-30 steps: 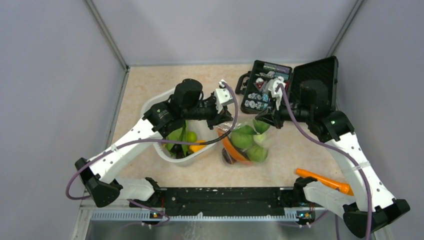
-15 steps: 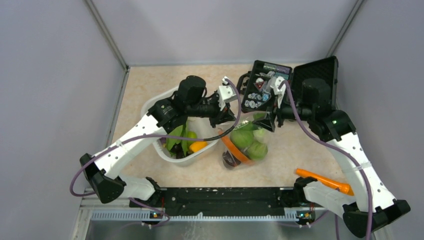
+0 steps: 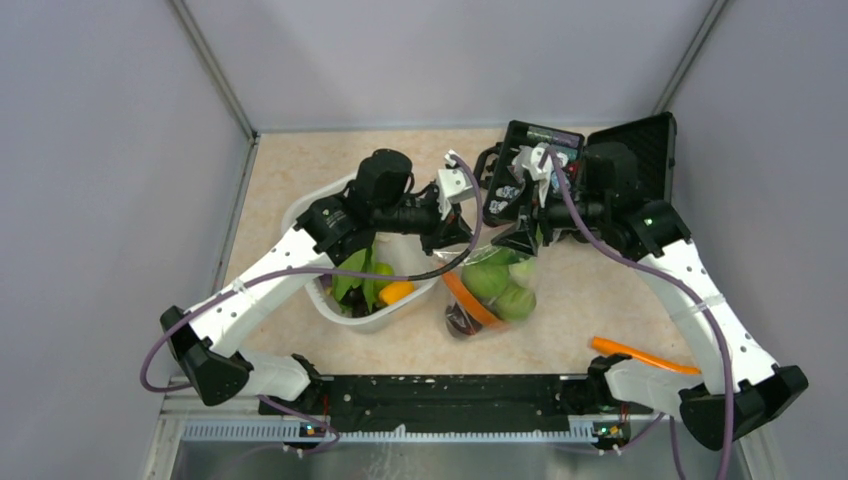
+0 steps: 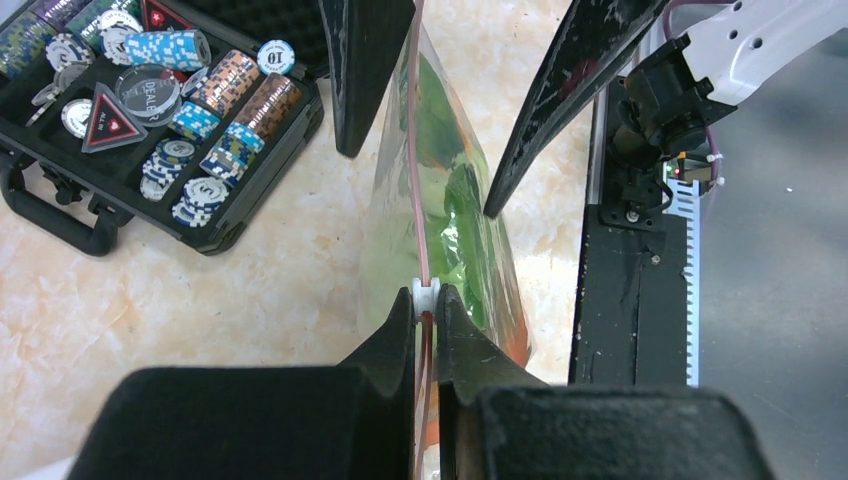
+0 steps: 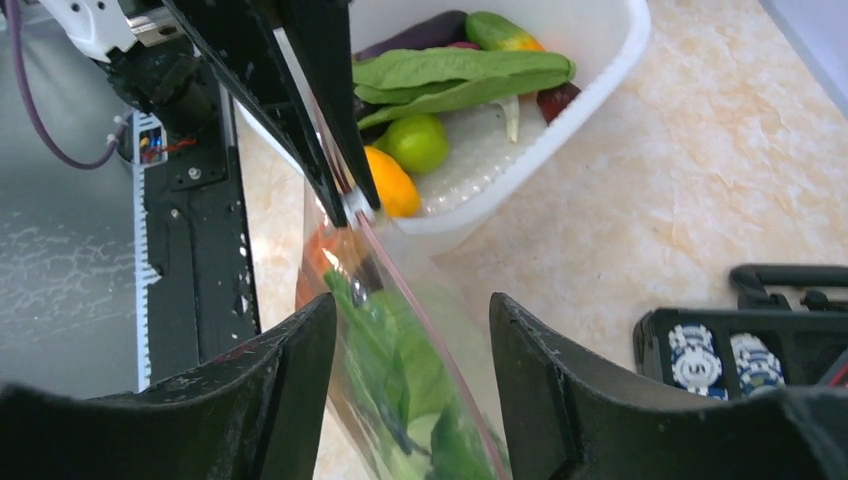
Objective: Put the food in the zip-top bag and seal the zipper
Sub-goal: Zip the zipper food storage bag at the center of the board.
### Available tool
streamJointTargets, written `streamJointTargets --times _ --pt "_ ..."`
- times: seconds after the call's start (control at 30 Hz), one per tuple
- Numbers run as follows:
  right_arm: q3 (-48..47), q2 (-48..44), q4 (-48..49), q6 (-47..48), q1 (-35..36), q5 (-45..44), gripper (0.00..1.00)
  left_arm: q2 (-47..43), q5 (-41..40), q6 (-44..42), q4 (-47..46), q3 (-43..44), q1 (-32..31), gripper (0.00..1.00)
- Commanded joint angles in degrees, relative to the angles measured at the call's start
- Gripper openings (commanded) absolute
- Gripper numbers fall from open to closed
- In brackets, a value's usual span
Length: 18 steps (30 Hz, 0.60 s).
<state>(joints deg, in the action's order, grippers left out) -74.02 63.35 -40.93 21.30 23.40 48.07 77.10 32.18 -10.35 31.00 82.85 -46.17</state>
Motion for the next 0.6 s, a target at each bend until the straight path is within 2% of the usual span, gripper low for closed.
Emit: streamJointTargets --times 0.0,0.13,0.3,0.5,0.57 --pt "-4.65 2.32 0.26 3.0 2.72 1.54 0.52 0.21 1.87 1.03 -3.39 2.88 0.12 0.0" --pt "-4.38 3.22 1.07 2.84 4.08 1.23 0.44 0.07 1.78 1.21 -3.55 2.85 0.09 0.0" --pt "-3.61 3.68 0.51 3.02 5.29 -0.17 0.4 -0.28 1.81 1.3 -3.67 2.71 0.08 0.0" --pt "-2.28 2.65 2.08 1.97 5.5 -0.63 0.18 -0.42 2.04 1.64 -4.09 2.6 0.09 0.0" --pt "-1.6 2.27 2.69 1.67 5.44 -0.59 0.13 -0.35 2.03 1.73 -4.26 2.74 0.08 0.0"
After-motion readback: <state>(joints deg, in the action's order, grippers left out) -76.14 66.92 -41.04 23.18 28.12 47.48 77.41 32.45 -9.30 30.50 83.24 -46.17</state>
